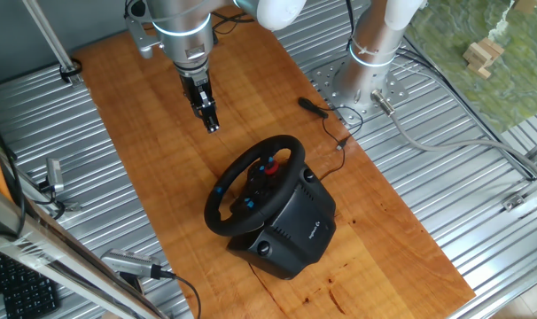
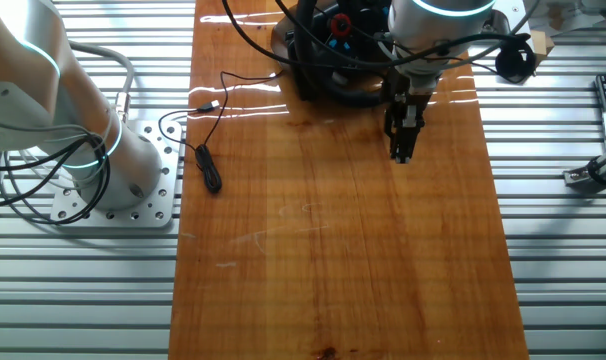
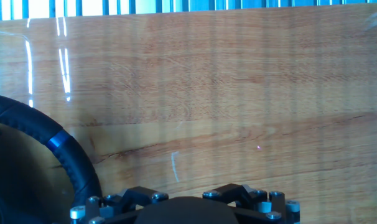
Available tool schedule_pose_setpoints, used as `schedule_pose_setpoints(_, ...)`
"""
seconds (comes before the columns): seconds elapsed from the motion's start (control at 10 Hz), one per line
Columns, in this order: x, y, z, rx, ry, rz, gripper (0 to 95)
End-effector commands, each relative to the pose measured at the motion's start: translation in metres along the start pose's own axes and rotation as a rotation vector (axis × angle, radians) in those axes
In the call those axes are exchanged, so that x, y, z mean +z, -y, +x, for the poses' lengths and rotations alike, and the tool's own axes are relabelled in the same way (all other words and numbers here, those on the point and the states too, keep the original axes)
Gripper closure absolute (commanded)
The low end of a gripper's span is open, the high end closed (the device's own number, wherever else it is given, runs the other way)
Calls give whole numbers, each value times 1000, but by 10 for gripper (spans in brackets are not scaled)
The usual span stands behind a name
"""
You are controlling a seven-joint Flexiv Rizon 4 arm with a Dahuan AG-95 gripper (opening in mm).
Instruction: Rotate the steering wheel 90 degrees counterclockwise
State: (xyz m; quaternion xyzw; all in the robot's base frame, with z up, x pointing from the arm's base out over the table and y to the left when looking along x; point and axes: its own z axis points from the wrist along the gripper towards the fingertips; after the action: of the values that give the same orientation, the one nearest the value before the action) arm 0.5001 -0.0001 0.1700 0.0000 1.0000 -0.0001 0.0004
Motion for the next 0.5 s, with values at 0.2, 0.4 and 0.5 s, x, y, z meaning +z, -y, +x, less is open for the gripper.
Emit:
schedule_pose_setpoints(0.2,0,0,0,-76,-32,28,950)
schedule_pose_setpoints(0.4,-1,-1,0,-77,-34,31,950)
schedule_pose_setpoints(0.5,-1,-1,0,-76,-35,31,950)
